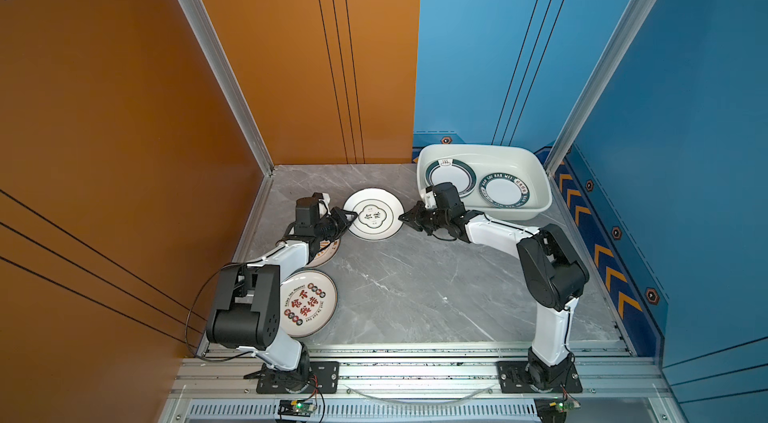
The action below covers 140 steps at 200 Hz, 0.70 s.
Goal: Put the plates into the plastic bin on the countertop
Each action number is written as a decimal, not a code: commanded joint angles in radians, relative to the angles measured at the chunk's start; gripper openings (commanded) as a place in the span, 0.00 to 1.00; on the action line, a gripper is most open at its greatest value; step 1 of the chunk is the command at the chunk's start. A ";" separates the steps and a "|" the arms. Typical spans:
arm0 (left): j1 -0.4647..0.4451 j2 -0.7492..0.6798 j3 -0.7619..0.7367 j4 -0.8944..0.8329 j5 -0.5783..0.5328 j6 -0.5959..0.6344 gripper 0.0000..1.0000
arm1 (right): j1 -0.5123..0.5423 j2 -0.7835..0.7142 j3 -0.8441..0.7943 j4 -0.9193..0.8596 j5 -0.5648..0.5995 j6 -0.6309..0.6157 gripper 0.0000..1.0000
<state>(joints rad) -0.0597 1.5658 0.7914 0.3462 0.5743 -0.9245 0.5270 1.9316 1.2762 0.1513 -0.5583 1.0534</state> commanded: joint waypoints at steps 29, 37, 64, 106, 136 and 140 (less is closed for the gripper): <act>-0.036 -0.012 -0.003 0.069 0.101 -0.023 0.00 | -0.007 -0.080 -0.058 0.112 -0.085 -0.023 0.00; -0.043 -0.015 -0.001 0.069 0.107 -0.026 0.00 | -0.007 -0.083 -0.074 0.144 -0.101 -0.015 0.01; -0.064 -0.022 0.002 0.077 0.123 -0.041 0.00 | -0.003 -0.091 -0.092 0.235 -0.148 0.006 0.20; -0.086 -0.013 0.007 0.129 0.140 -0.085 0.00 | -0.001 -0.068 -0.104 0.355 -0.204 0.066 0.28; -0.099 -0.009 0.012 0.150 0.150 -0.103 0.00 | -0.004 -0.054 -0.120 0.450 -0.225 0.115 0.22; -0.101 -0.009 0.013 0.150 0.151 -0.104 0.00 | -0.005 -0.053 -0.123 0.460 -0.227 0.119 0.20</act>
<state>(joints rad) -0.1196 1.5654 0.7918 0.4702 0.6491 -1.0252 0.5045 1.8851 1.1568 0.4137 -0.6991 1.1263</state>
